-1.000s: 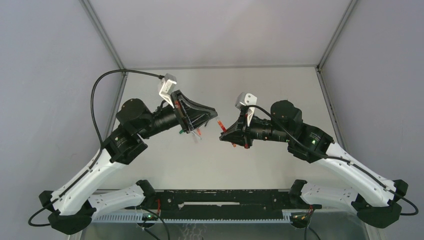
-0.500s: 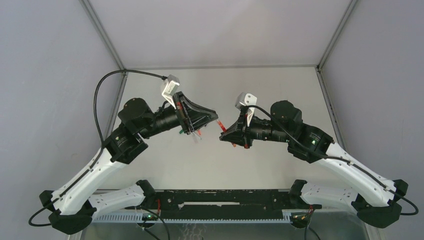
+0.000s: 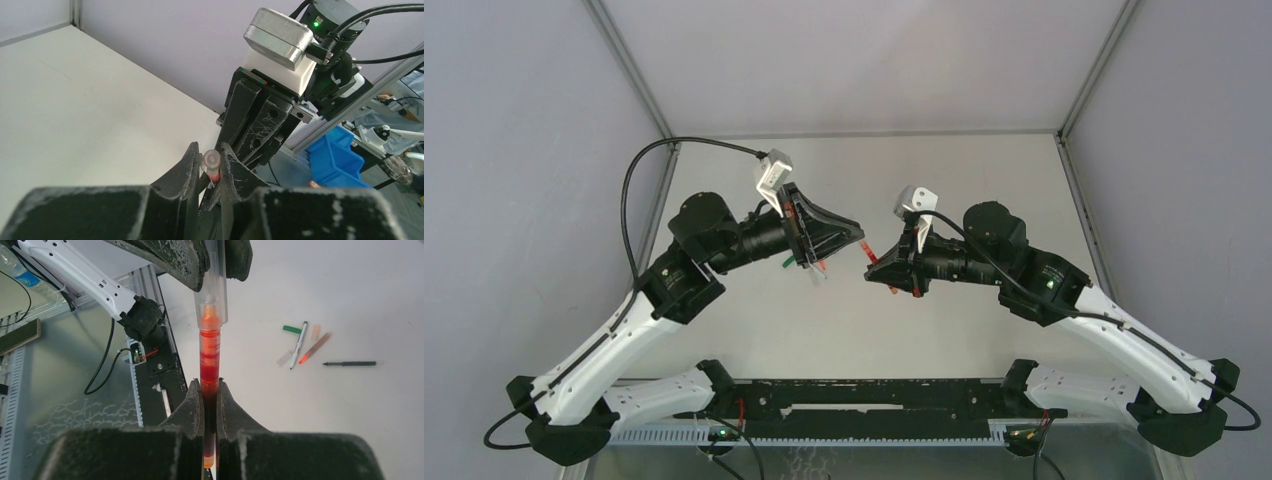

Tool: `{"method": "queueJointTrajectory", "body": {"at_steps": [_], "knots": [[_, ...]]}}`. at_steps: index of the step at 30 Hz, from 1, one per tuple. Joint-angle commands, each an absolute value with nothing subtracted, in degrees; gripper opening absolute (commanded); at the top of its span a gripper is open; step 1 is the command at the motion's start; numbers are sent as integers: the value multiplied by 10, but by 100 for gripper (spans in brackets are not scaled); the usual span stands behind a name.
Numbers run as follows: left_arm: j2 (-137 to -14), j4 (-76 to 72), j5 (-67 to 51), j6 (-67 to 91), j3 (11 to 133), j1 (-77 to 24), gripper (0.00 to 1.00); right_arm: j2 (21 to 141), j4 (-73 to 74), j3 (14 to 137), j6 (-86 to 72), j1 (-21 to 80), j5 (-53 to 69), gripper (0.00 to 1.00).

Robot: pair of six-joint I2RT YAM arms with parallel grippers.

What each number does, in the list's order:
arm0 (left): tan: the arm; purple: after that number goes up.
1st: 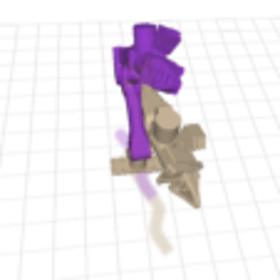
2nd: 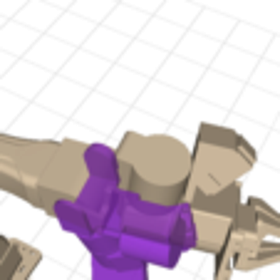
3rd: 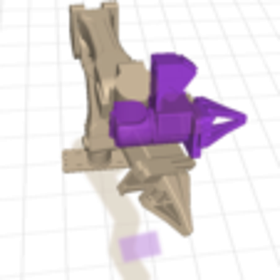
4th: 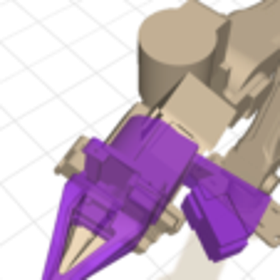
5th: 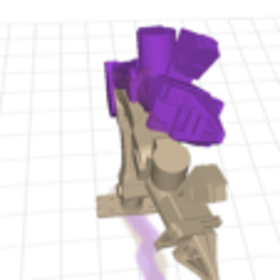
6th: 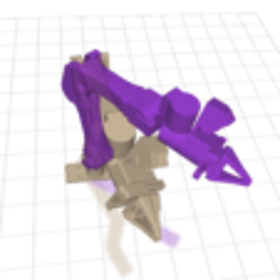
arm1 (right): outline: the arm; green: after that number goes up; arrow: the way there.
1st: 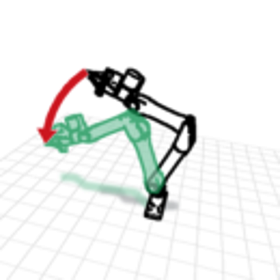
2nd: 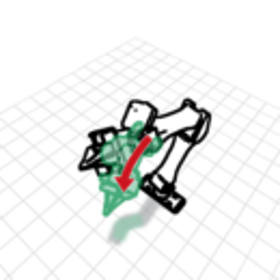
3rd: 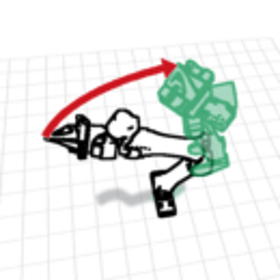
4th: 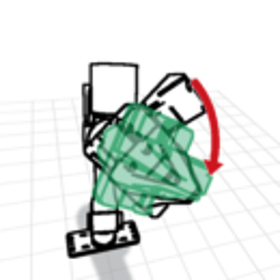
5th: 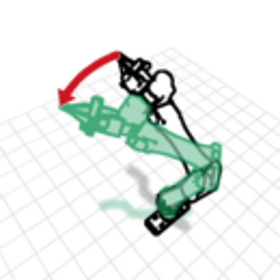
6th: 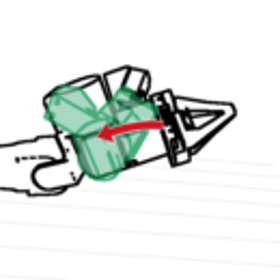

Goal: Insert the pens into the pen caps
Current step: Insert the pen cap onto the pen.

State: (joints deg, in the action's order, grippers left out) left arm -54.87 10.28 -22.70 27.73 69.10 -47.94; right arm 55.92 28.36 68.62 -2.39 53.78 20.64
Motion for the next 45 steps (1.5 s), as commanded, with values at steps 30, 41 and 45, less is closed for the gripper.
{"method": "queueJointTrajectory", "body": {"at_steps": [30, 41, 45], "knots": [[-594, 105, -234, 252, 588, -568, 0, 530, 212, 728, -26, 515, 127, 0], [-633, 64, -240, 261, 528, -627, 0, 528, 200, 742, -2, 502, 113, 0], [-657, 49, -250, 260, 518, -651, 0, 541, 197, 776, 19, 490, 103, 0]]}}
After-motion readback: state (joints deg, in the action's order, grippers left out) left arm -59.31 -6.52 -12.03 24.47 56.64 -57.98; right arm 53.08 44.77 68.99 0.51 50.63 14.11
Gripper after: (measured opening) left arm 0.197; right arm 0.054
